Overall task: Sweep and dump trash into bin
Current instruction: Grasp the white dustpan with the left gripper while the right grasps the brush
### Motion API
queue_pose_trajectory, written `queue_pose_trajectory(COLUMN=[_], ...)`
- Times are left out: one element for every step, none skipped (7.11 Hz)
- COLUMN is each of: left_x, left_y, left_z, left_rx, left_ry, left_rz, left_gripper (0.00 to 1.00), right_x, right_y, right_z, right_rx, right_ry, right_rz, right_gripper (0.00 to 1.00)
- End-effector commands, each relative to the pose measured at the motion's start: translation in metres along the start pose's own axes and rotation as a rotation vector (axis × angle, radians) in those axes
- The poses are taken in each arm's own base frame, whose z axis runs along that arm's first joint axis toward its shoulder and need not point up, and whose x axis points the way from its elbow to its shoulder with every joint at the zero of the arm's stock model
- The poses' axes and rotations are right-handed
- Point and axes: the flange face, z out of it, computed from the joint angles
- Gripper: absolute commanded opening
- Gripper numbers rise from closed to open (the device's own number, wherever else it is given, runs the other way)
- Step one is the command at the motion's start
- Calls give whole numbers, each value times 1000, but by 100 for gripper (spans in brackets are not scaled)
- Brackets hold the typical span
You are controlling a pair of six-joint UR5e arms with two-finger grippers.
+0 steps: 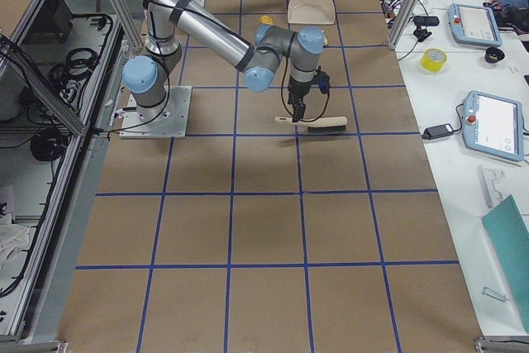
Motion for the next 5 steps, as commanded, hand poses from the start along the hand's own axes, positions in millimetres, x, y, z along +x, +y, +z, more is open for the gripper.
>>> queue_pose_trajectory(left_x=[-26, -28, -31, -32, -34], left_y=[9, 10, 10, 10, 10], left_z=[31, 46, 53, 55, 65], left_rx=[-109, -122, -124, -123, -122], left_ry=[-34, -10, 0, 2, 10], left_rz=[260, 267, 301, 307, 308], left_gripper=[99, 99, 99, 98, 98], right_x=[-1, 1, 3, 6, 9], right_y=[11, 10, 8, 3, 0], right_z=[26, 26, 20, 11, 6], right_rx=[3, 1, 11, 33, 45], right_ry=[-2, 10, 17, 19, 21], right_rz=[-44, -93, -76, -64, -61], right_gripper=[77, 13, 2, 0, 0])
